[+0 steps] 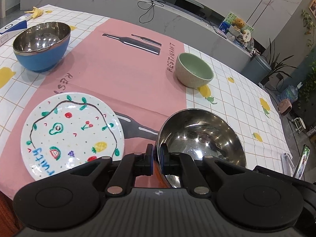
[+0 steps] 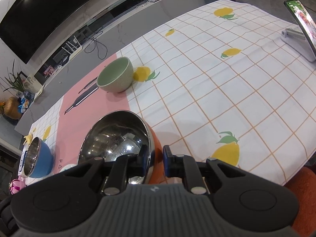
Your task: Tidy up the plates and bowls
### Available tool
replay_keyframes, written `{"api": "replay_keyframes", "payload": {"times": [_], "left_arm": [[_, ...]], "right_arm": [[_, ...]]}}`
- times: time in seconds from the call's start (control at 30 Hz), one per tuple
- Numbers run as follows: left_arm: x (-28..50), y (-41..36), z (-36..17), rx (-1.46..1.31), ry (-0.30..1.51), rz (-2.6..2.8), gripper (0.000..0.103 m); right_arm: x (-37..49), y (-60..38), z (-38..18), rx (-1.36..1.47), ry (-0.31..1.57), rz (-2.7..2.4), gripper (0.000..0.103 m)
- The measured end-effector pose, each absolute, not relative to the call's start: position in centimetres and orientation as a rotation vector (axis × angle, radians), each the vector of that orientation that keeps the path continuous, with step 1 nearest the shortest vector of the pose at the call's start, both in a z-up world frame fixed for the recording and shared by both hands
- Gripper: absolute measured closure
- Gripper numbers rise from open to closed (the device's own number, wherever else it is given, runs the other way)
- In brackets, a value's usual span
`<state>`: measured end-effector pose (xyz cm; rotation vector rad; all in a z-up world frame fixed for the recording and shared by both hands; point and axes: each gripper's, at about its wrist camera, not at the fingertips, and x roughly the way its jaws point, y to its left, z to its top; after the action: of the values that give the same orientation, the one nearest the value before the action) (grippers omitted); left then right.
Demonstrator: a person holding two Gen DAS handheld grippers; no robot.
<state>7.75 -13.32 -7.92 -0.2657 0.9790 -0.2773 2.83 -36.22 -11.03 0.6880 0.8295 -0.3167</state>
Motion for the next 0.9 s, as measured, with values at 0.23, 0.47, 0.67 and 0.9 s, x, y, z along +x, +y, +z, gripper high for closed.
{"api": "replay_keyframes", "payload": {"times": [0.23,0.47,0.67,0.9], "left_arm": [[7.7,-13.9,-8.1,-0.225,0.958,-0.277,0.095],[7.9,-13.9,-8.0,-0.217,0.955,-0.286,0.095],[7.6,-13.5,-7.1,-0.211,0.911,-0.276,0.076],[7.1,-12.3,-5.6,-0.231,0.854,-0.28,0.057]], "right_arm": [[3.1,-36.6,-12.1,0.703,0.846,-0.322,0.089],[3.3,-36.5,-12.2,0.7,0.852,-0.318,0.084],[3.0,-36.4,-11.4,0.653,0.832,-0.345,0.071],[1.9,-34.7,-8.5,0.493,0.732,-0.364,0.063]]}}
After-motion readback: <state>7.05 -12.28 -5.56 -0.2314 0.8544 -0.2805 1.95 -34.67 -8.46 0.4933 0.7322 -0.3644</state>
